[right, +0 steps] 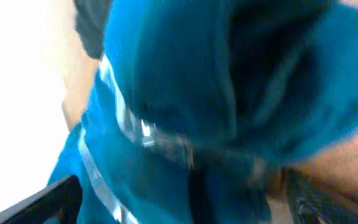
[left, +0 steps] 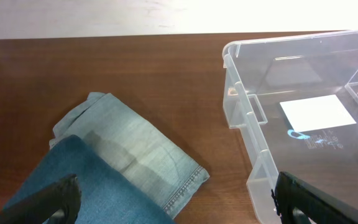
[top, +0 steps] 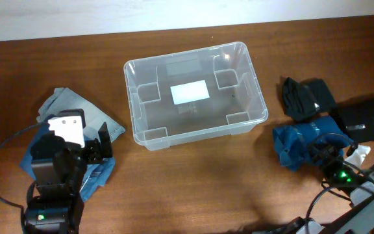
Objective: Pack container
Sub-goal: 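Grasp the folded teal garment with the right gripper, then carry the teal garment into the box's left side and release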
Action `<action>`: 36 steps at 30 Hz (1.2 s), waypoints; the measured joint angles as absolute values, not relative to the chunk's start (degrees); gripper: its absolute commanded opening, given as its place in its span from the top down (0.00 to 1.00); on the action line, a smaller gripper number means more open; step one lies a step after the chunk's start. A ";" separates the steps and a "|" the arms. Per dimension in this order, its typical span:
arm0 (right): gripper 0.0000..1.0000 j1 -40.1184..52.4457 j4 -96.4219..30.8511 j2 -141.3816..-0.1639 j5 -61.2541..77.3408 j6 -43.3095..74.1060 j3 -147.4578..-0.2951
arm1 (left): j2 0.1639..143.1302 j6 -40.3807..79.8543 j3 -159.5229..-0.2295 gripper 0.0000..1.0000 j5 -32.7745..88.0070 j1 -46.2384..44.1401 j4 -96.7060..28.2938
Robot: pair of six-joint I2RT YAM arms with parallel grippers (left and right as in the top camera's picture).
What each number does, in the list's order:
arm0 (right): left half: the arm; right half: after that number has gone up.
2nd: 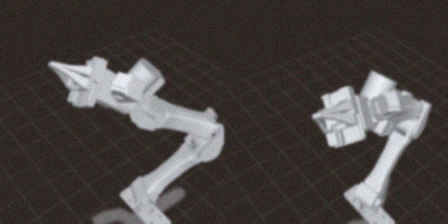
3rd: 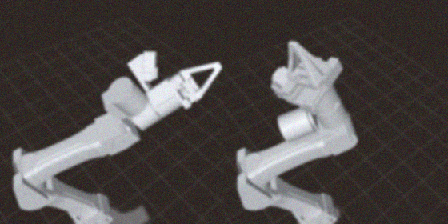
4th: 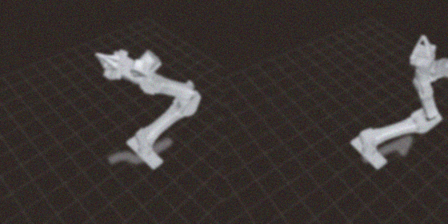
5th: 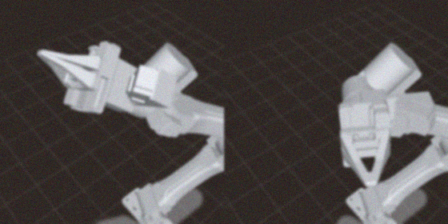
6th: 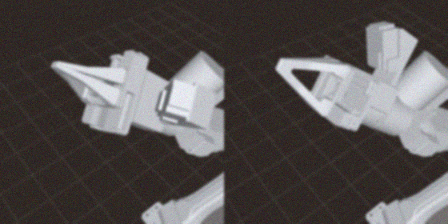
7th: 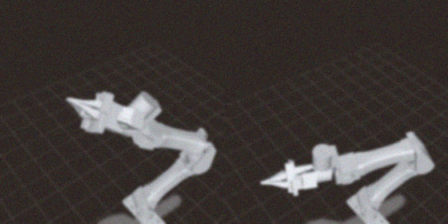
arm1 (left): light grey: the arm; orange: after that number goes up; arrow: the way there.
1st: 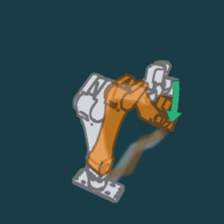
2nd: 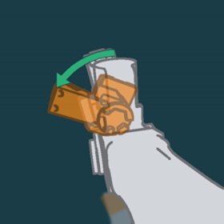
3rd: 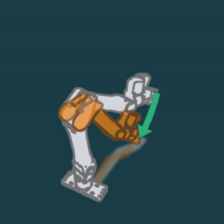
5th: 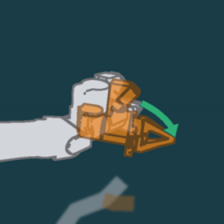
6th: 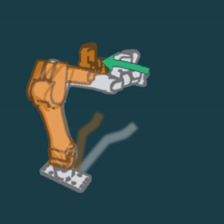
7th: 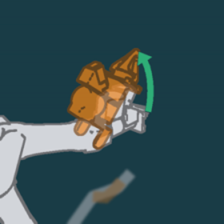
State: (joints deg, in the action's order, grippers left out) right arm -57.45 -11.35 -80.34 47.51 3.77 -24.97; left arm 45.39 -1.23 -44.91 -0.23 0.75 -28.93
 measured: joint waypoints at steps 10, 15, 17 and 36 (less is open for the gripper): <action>0.53 -57.98 -7.68 -89.25 54.13 4.91 -25.54 | 45.39 -1.23 -44.91 0.01 -0.23 0.75 -28.91; 0.68 -58.00 -8.08 -89.76 54.72 5.58 -25.32 | 45.39 -1.23 -44.91 0.01 -0.23 0.75 -28.91; 0.71 -58.00 -8.23 -89.76 55.61 5.69 -25.32 | 45.39 -1.23 -44.91 0.01 -0.23 0.75 -28.91; 0.92 -35.55 -38.48 -66.32 52.07 5.72 -52.88 | 45.39 -1.23 -44.91 0.01 -0.23 0.75 -28.97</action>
State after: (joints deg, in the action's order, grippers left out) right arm -35.55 -38.48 -66.32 52.07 5.72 -52.88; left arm 45.39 -1.23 -44.91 -0.23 0.75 -28.97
